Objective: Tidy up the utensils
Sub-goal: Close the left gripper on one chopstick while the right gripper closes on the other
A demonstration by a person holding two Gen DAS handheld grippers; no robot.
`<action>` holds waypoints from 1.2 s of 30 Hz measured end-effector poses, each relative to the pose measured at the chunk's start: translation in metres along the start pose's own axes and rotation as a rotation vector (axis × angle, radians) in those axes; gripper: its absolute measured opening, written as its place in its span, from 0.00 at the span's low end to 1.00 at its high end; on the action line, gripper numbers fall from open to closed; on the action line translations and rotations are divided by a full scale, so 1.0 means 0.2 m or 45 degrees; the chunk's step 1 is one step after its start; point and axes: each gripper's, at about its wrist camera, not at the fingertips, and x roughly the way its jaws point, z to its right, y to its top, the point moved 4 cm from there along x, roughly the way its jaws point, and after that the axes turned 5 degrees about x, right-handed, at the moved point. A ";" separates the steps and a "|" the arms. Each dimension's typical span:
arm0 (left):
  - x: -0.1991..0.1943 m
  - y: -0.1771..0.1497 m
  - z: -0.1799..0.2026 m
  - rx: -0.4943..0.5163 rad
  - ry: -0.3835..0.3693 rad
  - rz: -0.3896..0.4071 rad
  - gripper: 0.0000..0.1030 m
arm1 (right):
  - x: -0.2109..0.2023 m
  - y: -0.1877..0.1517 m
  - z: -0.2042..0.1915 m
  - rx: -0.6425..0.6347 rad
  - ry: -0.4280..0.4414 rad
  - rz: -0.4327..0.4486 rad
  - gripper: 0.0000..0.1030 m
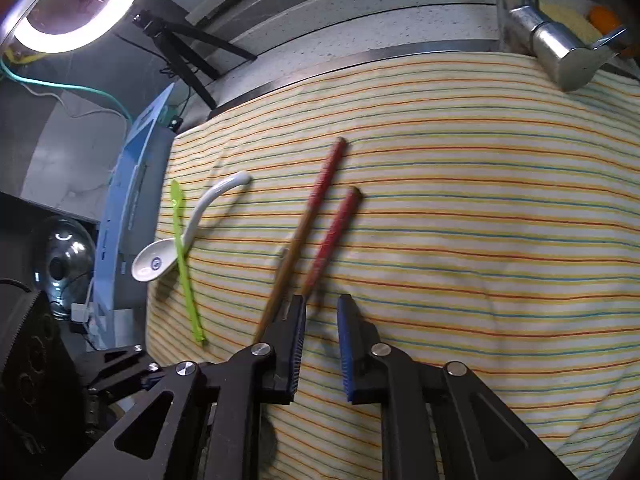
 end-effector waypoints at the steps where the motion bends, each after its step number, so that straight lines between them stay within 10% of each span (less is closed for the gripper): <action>1: 0.01 0.03 0.01 0.006 0.010 0.000 0.33 | 0.00 0.00 0.01 -0.001 -0.009 0.001 0.06; 9: 0.10 0.14 -0.01 0.071 0.085 -0.032 0.31 | -0.05 -0.02 -0.01 0.082 0.112 0.029 0.19; 36: 0.19 0.19 -0.10 0.139 0.198 -0.114 0.06 | 0.03 0.01 0.00 0.246 0.127 0.053 0.09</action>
